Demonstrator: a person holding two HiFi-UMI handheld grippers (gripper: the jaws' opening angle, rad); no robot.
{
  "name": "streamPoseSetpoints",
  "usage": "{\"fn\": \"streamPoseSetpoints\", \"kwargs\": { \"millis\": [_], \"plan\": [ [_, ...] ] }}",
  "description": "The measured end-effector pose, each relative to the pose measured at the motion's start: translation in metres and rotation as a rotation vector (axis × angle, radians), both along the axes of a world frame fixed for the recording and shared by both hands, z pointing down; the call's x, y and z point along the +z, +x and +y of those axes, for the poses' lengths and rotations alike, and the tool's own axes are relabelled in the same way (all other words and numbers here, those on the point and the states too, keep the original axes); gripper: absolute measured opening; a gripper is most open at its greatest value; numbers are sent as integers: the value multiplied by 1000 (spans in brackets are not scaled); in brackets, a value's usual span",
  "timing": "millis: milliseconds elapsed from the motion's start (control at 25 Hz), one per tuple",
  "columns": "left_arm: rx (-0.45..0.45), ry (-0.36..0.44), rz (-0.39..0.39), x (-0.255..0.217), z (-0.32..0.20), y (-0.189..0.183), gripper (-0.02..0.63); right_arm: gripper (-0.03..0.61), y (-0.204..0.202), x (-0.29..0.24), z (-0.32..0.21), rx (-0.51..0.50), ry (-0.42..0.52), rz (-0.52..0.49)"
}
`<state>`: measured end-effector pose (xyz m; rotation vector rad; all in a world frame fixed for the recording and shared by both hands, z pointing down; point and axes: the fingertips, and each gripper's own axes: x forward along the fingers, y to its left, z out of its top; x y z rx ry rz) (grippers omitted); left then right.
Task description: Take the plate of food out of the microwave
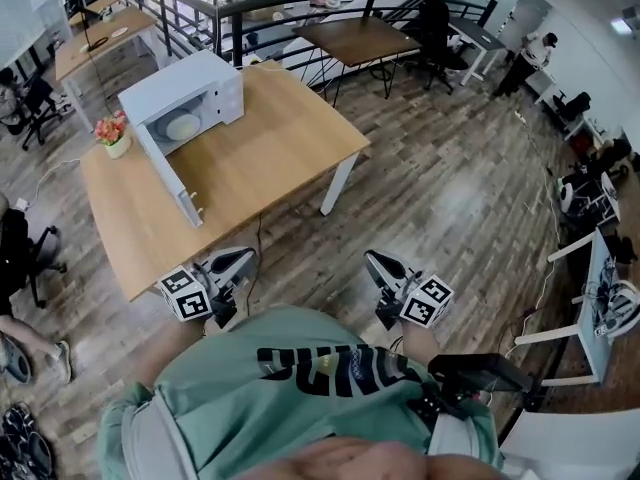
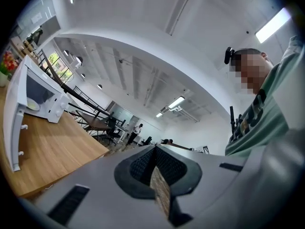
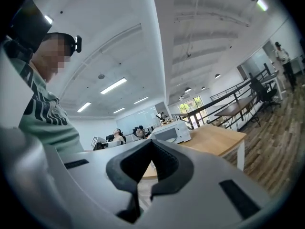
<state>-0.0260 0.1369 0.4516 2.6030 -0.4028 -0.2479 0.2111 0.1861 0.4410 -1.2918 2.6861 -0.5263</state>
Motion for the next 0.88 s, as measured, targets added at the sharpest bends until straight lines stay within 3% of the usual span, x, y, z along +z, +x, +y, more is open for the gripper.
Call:
{"fn": "streamPoseSetpoints", "kwargs": {
  "millis": [160, 280, 600, 880],
  "plan": [
    [-87, 27, -31, -2, -24, 33, 3, 5, 37, 7, -39, -92, 18, -17],
    [-163, 12, -6, -11, -41, 65, 3, 5, 75, 1, -73, -148, 27, -22],
    [-282, 25, -53, -46, -70, 157, 3, 5, 166, -33, -142, -274, 49, -59],
    [-370, 0, -85, -30, -82, 168, 3, 5, 183, -5, -178, -332, 13, -105]
  ]
}}
